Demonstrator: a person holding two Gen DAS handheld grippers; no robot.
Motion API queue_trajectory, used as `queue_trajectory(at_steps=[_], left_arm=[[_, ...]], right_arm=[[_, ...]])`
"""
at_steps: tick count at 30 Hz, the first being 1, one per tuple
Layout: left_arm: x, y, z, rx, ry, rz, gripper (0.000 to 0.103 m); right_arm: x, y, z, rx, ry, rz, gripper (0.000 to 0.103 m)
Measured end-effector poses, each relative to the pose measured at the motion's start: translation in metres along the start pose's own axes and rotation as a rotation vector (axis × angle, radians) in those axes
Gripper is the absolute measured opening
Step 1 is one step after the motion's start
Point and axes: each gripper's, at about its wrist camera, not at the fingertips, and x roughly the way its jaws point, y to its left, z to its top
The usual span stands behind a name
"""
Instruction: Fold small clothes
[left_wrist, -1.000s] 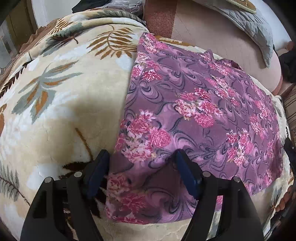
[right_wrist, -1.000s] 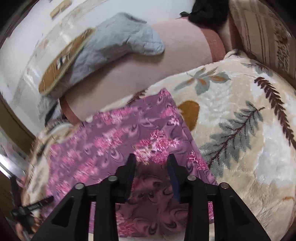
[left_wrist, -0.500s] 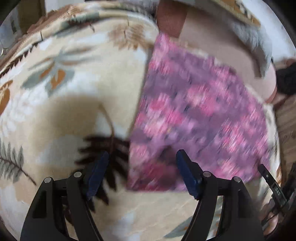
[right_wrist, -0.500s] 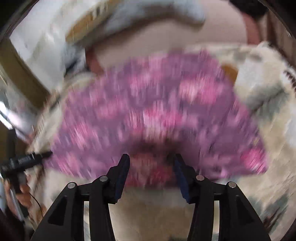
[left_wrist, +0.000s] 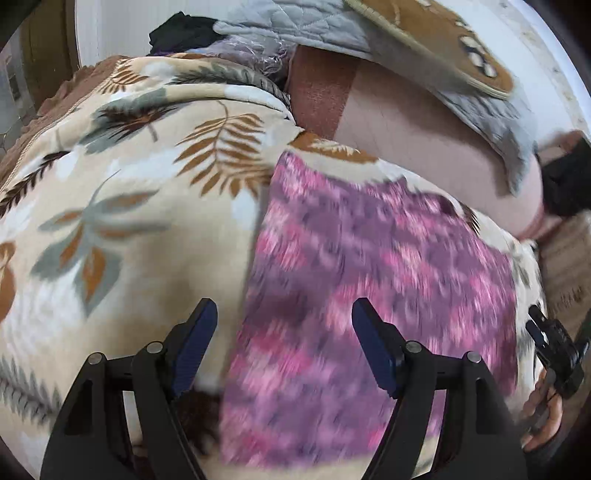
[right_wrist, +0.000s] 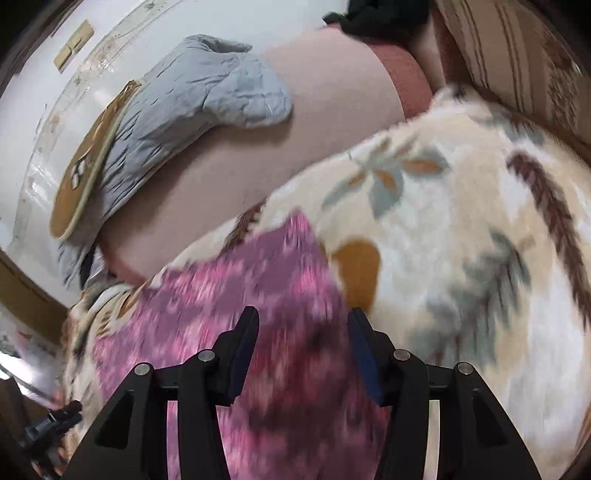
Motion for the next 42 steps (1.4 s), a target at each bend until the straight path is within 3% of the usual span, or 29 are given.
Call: queue_trajectory(at_steps=[5, 7, 8, 9, 12, 14, 17, 19, 21, 23, 24, 26, 28, 31, 35, 38, 42], left_arm=[[0.046, -0.032, 0.023, 0.031, 0.024, 0.06, 0.075], [0.074, -0.034, 0.022, 0.028, 0.075, 0.1, 0.076], [0.085, -0.032, 0.022, 0.023, 0.089, 0.101, 0.082], [0.086, -0.03, 0.021, 0.02, 0.056, 0.1, 0.086], [0.085, -0.031, 0.022, 0.027, 0.048, 0.099, 0.089], [0.076, -0.03, 0.023, 0.042, 0.068, 0.06, 0.088], [0.049, -0.021, 0.015, 0.044, 0.024, 0.0, 0.088], [0.037, -0.016, 0.002, 0.062, 0.002, -0.01, 0.088], [0.043, -0.015, -0.012, 0.103, 0.045, 0.05, 0.088], [0.053, -0.008, -0.023, 0.113, 0.109, 0.072, 0.089], [0.046, -0.003, -0.024, 0.107, 0.098, 0.056, 0.089], [0.033, 0.009, -0.02, 0.077, 0.106, 0.044, 0.089], [0.021, 0.026, -0.015, 0.033, 0.093, 0.017, 0.089], [0.005, 0.054, -0.006, -0.022, 0.087, 0.01, 0.089], [-0.008, 0.09, -0.002, -0.087, 0.112, 0.001, 0.089], [-0.009, 0.11, -0.004, -0.112, 0.14, -0.017, 0.089], [-0.014, 0.123, -0.007, -0.114, 0.142, -0.012, 0.089]], right_arm=[[0.034, 0.013, 0.007, -0.04, -0.033, 0.0, 0.052], [0.062, 0.006, 0.002, -0.052, 0.041, -0.07, 0.053], [0.077, 0.0, -0.004, -0.059, 0.088, -0.089, 0.055], [0.075, 0.001, -0.008, -0.08, 0.04, -0.079, 0.056], [0.069, 0.012, -0.005, -0.114, 0.051, -0.113, 0.057], [0.058, 0.023, -0.006, -0.163, 0.021, -0.149, 0.057], [0.027, 0.031, -0.018, -0.174, -0.071, -0.089, 0.058], [0.026, 0.031, -0.028, -0.167, -0.046, -0.073, 0.059], [0.044, 0.031, -0.038, -0.194, 0.067, -0.133, 0.059], [0.034, 0.043, -0.042, -0.231, 0.032, -0.182, 0.059], [0.028, 0.05, -0.043, -0.231, 0.038, -0.214, 0.059], [0.008, 0.067, -0.054, -0.225, 0.013, -0.142, 0.059], [-0.008, 0.096, -0.075, -0.299, 0.032, -0.058, 0.06], [-0.023, 0.156, -0.134, -0.494, 0.129, 0.091, 0.061], [-0.034, 0.224, -0.212, -0.748, 0.206, 0.215, 0.068], [-0.037, 0.268, -0.261, -0.953, 0.204, 0.234, 0.07], [-0.031, 0.306, -0.313, -1.189, 0.134, 0.159, 0.072]])
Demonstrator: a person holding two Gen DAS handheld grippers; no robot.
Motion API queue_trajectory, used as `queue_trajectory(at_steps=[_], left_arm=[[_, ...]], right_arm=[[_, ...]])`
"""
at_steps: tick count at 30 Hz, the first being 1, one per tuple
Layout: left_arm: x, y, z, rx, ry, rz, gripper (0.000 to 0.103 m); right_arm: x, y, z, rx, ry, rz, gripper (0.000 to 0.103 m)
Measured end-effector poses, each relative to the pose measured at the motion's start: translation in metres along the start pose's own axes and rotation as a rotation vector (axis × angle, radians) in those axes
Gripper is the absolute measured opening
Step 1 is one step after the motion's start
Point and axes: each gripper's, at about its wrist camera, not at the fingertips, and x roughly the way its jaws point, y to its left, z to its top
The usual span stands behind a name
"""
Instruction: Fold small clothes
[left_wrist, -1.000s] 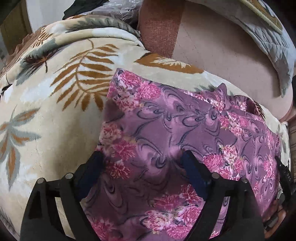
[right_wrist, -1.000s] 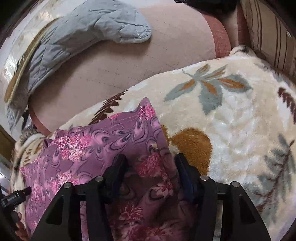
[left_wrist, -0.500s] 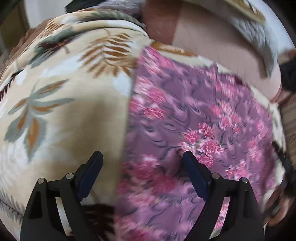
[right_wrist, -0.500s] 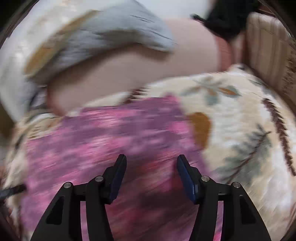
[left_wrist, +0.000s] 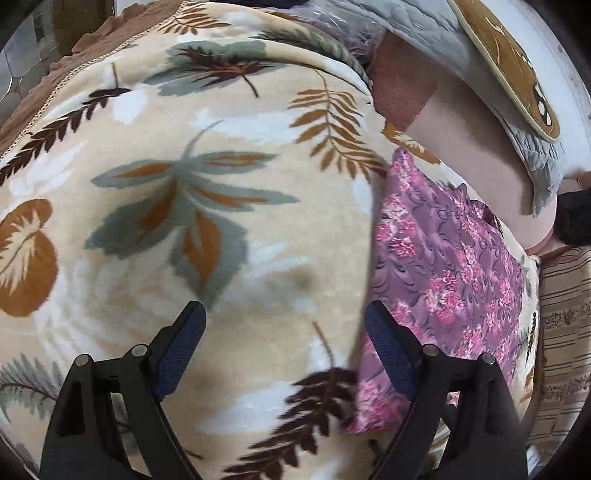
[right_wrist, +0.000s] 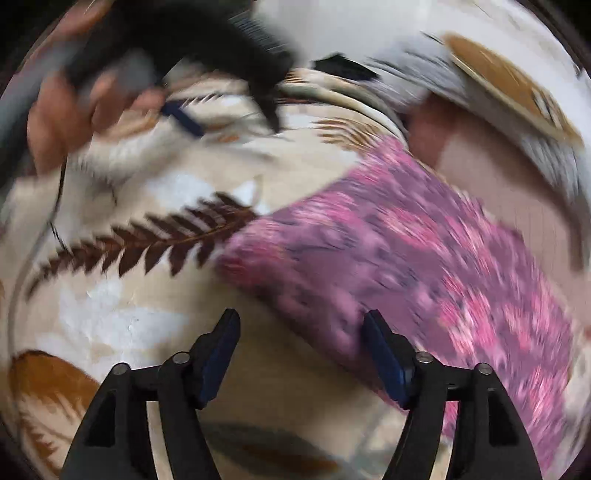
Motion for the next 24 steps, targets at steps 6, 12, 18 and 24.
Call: queue_trajectory(at_steps=[6, 12, 18, 24], left_arm=[[0.007, 0.007, 0.007, -0.021, 0.028, -0.028, 0.089], [0.018, -0.007, 0.02, -0.062, 0.052, -0.112, 0.089], [0.041, -0.042, 0.042, -0.094, 0.11, -0.239, 0.089], [0.075, -0.094, 0.049, -0.038, 0.188, -0.225, 0.089]], right_arm=[[0.025, 0.027, 0.025, -0.113, -0.066, -0.241, 0.081], [0.028, 0.002, 0.033, -0.066, -0.079, -0.292, 0.013], [-0.014, -0.03, 0.023, 0.02, -0.233, -0.317, 0.012], [-0.022, -0.046, 0.017, 0.061, -0.256, -0.279, 0.012]])
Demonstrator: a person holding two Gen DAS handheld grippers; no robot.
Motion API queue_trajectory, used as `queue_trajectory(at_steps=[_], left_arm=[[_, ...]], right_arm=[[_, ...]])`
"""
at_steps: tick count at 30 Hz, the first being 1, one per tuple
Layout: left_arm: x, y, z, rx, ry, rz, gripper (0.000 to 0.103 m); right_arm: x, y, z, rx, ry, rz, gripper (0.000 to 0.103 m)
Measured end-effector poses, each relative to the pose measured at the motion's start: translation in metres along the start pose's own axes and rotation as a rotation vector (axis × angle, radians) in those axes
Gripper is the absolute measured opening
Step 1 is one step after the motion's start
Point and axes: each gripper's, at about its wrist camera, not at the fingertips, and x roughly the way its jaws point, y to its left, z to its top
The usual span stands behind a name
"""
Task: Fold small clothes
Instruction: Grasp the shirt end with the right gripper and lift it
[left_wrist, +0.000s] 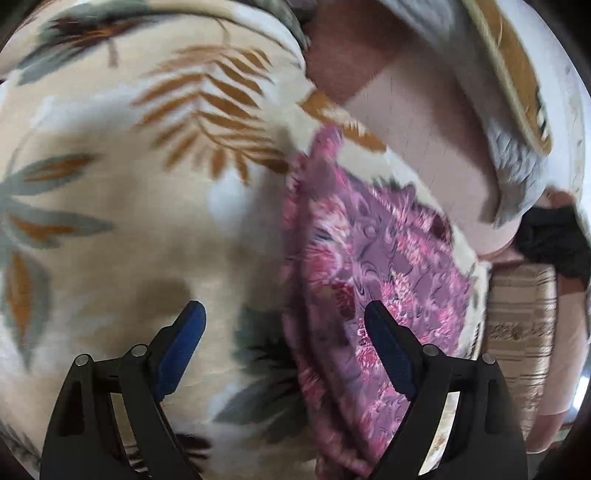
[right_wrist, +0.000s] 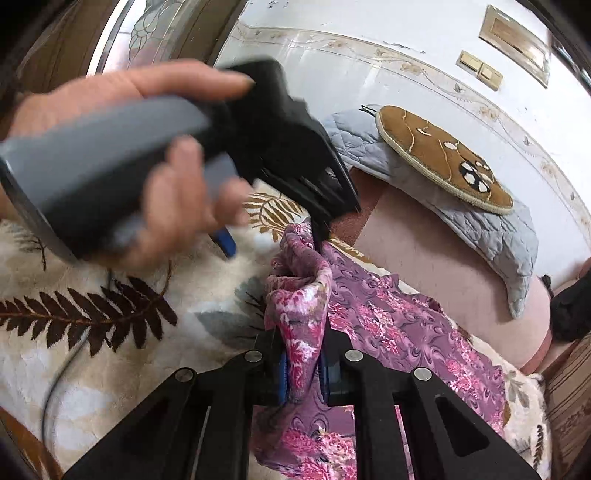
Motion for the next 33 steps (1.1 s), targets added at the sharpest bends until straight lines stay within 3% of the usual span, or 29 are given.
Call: queue_trajectory(at_steps=[3, 4, 5, 6, 7, 11, 21, 33], left_arm=[[0.011, -0.019, -0.003, 0.042, 0.004, 0.028, 0.084], [0.01, -0.026, -0.004, 0.06, -0.009, 0.03, 0.066], [0.011, -0.034, -0.005, 0.081, -0.012, 0.032, 0.036], [0.012, -0.039, -0.006, 0.094, -0.006, 0.034, 0.022], [0.011, -0.046, -0.007, 0.106, -0.007, 0.043, 0.015], [0.0, -0.079, -0.013, 0.184, -0.074, 0.089, 0.014], [-0.01, -0.175, -0.039, 0.3, -0.124, 0.066, 0.014], [0.06, -0.303, -0.089, 0.452, -0.098, 0.143, 0.014]], right_arm=[[-0.005, -0.006, -0.002, 0.026, -0.004, 0.015, 0.012], [-0.007, -0.007, -0.003, 0.032, -0.006, 0.016, 0.011], [-0.009, -0.009, -0.005, 0.04, -0.01, 0.017, 0.011], [-0.011, -0.013, -0.007, 0.052, -0.011, 0.02, 0.011], [-0.014, -0.016, -0.009, 0.064, -0.011, 0.022, 0.011], [-0.027, -0.04, -0.015, 0.13, -0.019, 0.02, 0.011], [-0.071, -0.137, -0.051, 0.44, -0.027, 0.021, 0.011], [-0.099, -0.244, -0.156, 0.945, -0.056, 0.094, 0.01]])
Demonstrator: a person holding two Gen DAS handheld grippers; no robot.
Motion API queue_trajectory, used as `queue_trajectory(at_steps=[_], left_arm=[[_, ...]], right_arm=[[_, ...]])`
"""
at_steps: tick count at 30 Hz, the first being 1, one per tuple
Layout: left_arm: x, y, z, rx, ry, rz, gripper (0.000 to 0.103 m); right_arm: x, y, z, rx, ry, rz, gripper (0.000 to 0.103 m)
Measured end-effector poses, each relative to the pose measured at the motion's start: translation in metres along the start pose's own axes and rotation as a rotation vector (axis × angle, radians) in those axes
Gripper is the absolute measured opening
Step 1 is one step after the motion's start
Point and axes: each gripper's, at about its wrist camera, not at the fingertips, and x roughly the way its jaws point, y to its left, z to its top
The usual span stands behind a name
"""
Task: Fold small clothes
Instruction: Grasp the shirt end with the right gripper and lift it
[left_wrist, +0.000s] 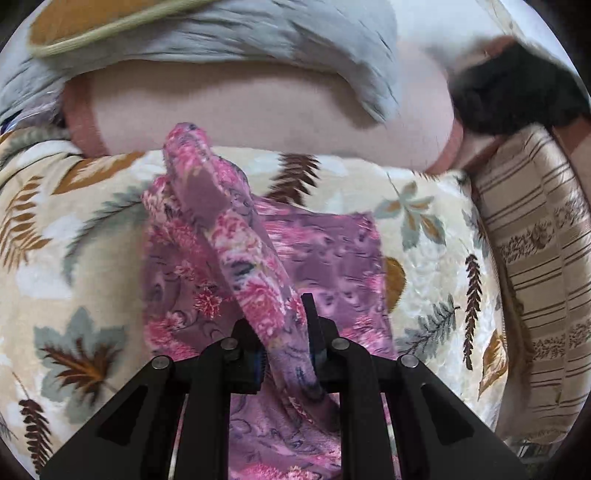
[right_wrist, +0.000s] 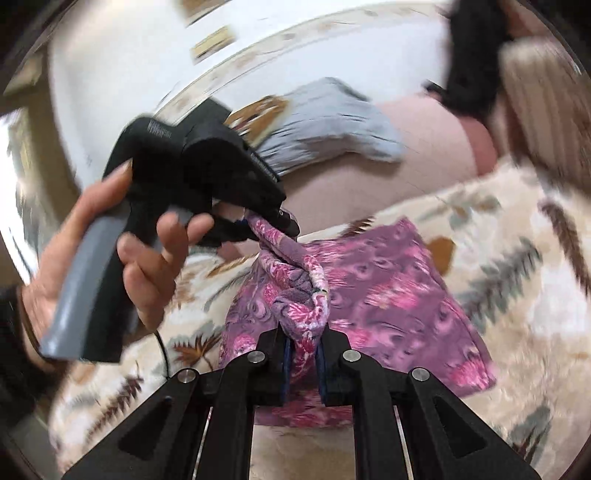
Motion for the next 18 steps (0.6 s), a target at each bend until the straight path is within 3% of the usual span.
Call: queue_trajectory(at_steps=[6, 9, 10, 11, 15, 17, 18], left_arm=[[0.056, -0.054, 0.004, 0.056, 0.072, 0.074, 0.014], [0.074, -0.073, -0.001, 0.101, 0.099, 0.129, 0.027], [0.075, -0.076, -0.003, 0.111, 0.103, 0.13, 0.037], [0.072, -0.079, -0.004, 0.119, 0.113, 0.098, 0.044], [0.036, -0.064, 0.0, 0.106, 0.08, -0.007, 0.045], [0.009, -0.037, 0.002, 0.078, 0.001, -0.01, 0.062], [-0.002, -0.019, 0.002, 0.061, -0.04, 0.012, 0.064]], right_arm=[[0.006, -0.074, 0.001, 0.36, 0.063, 0.029, 0.01], [0.016, -0.108, -0.011, 0.544, 0.124, 0.042, 0.01], [0.022, -0.118, -0.019, 0.604, 0.156, 0.032, 0.01], [0.025, -0.124, -0.023, 0.632, 0.176, 0.024, 0.01], [0.029, -0.128, -0.03, 0.672, 0.215, -0.011, 0.015], [0.015, -0.122, -0.019, 0.625, 0.183, -0.077, 0.021], [-0.001, -0.119, -0.011, 0.607, 0.115, -0.108, 0.023]])
